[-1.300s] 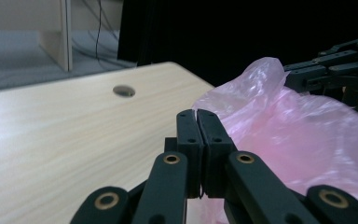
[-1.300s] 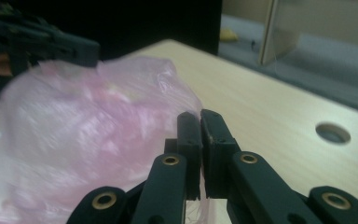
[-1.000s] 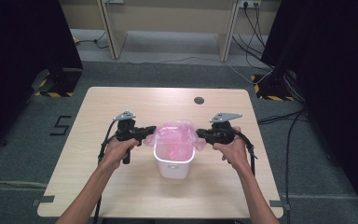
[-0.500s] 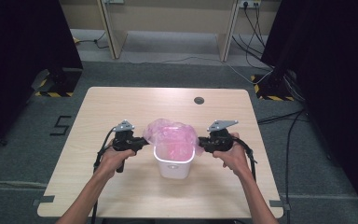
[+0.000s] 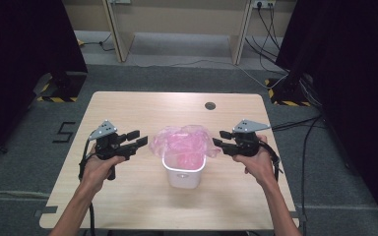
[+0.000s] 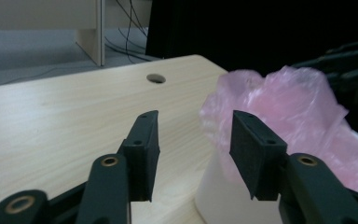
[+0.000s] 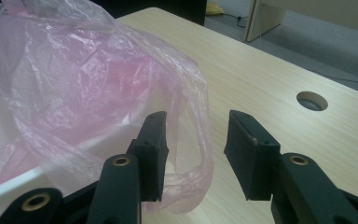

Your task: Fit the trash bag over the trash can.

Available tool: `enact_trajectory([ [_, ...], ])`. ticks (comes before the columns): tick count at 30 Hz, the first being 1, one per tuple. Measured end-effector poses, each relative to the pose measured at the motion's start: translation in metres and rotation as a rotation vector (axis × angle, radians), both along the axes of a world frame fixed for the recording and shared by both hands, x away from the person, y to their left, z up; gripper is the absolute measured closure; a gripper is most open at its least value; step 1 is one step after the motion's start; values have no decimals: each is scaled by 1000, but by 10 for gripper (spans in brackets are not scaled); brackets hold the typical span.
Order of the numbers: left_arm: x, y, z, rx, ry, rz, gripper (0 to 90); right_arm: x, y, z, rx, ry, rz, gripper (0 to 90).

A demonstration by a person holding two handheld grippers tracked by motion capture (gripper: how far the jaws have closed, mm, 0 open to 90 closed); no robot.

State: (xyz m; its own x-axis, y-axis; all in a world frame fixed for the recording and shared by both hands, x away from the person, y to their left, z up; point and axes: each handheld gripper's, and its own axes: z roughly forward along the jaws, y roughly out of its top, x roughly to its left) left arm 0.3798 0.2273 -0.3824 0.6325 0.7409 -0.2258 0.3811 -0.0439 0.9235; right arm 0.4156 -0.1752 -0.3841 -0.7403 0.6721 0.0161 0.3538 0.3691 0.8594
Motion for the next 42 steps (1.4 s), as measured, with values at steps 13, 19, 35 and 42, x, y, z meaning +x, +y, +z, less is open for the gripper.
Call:
enact_trajectory([
  [13,19,-33,-13,36,30,-60,860,21,14,-21,-63,38,5,822],
  [19,29,-33,-41,36,115,-63,897,28,18,-35,-85,72,26,891],
  [35,16,-32,-58,100,139,-110,801,17,22,-51,-111,128,47,701],
  [42,-4,-16,-30,115,22,-73,600,-8,0,-6,-78,-25,-25,561],
])
